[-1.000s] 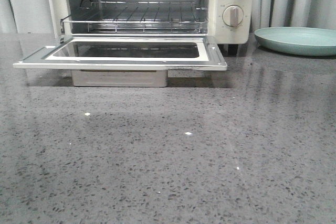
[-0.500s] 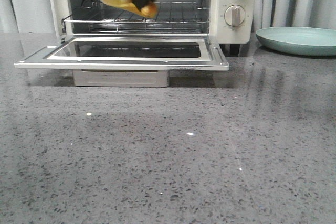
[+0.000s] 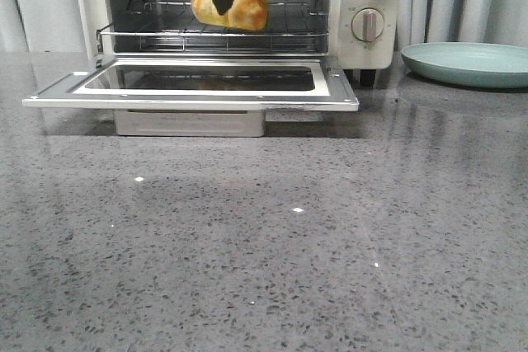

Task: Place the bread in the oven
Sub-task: 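Carry the croissant into the oven and release it on the rack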

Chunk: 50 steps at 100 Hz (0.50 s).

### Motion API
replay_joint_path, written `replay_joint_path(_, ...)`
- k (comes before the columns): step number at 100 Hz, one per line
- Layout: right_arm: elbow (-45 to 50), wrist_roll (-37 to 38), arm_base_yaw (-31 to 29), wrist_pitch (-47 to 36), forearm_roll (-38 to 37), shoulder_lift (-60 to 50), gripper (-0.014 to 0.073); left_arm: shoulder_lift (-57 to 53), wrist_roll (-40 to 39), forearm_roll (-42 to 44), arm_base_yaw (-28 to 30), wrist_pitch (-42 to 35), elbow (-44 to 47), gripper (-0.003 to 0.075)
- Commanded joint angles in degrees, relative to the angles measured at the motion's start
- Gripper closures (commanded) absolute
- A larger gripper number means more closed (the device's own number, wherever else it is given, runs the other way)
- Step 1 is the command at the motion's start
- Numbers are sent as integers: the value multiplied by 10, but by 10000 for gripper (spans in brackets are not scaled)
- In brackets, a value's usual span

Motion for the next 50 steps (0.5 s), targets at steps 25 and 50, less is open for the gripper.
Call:
replay_joint_path(25,-3,4,2,88,28,-154,515,-93,-105,121,3,-179,61,742)
replay_joint_path(50,271,-4,27,-20,27,-432,641,-248,-144,134,3,-317,280,742)
